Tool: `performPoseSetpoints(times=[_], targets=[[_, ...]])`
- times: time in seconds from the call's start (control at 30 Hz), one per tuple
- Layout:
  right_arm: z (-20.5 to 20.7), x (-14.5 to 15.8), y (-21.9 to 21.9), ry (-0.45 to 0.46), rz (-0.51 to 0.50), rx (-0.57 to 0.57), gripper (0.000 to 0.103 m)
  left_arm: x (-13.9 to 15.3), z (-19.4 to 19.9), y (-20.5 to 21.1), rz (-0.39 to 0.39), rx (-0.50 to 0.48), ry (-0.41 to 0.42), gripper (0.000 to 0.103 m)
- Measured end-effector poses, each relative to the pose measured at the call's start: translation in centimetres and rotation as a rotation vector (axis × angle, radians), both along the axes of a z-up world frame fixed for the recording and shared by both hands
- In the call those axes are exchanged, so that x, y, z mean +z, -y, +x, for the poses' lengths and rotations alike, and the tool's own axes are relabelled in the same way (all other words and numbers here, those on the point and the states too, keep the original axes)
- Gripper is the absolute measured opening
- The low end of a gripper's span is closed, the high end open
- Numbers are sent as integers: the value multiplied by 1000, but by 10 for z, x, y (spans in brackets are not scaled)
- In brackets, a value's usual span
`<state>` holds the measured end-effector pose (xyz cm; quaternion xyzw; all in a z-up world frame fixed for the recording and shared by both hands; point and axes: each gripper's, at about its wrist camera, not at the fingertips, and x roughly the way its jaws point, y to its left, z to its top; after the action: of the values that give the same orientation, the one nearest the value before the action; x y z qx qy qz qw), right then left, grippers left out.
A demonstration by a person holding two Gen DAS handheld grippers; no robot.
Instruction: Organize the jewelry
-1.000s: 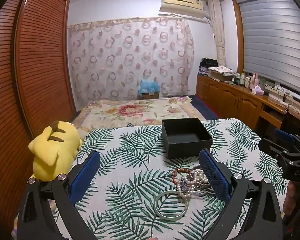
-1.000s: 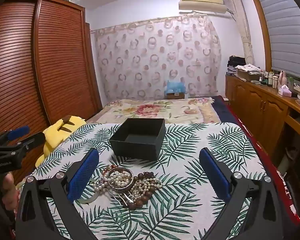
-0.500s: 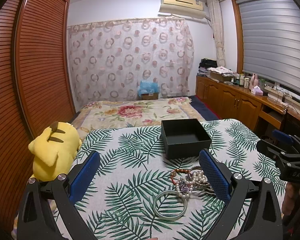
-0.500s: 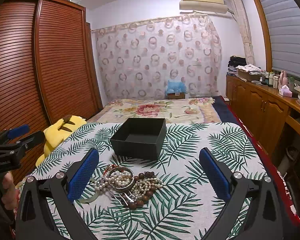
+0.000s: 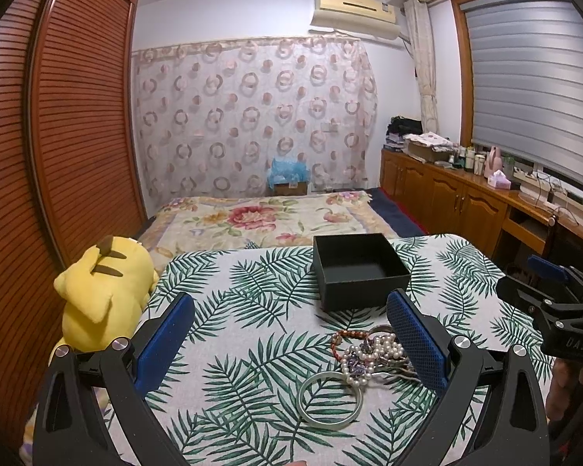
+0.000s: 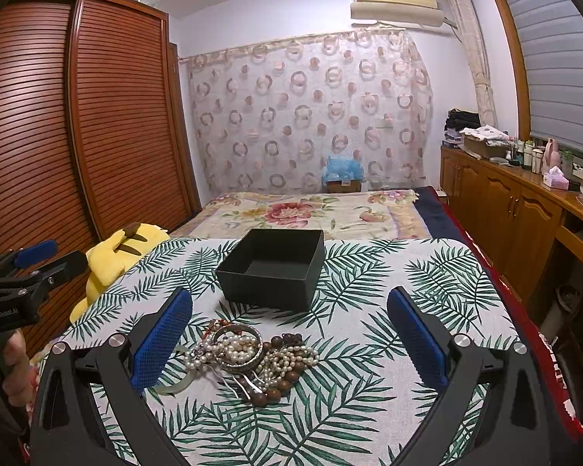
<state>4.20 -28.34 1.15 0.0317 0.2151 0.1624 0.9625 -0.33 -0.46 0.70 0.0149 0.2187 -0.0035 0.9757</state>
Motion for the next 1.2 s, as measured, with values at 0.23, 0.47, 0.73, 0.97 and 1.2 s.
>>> performPoseSetpoints(times=[0.23, 0.47, 0.73, 0.97, 1.2], targets=[[0, 0, -1, 0, 0, 1, 101, 2, -1, 1, -3, -1, 1, 96], [-1, 1, -4, -5, 1, 3, 101, 6, 0, 9, -1, -2, -1, 96], [-1, 1, -9, -4, 0, 2, 101, 2, 1, 4, -4, -1, 2, 96], [-1, 0, -7, -3, 0, 3, 101, 3, 1, 7, -7, 1, 5, 96], [-1, 1, -6, -2, 0, 4, 101, 14, -4, 15, -6, -3, 8, 96]])
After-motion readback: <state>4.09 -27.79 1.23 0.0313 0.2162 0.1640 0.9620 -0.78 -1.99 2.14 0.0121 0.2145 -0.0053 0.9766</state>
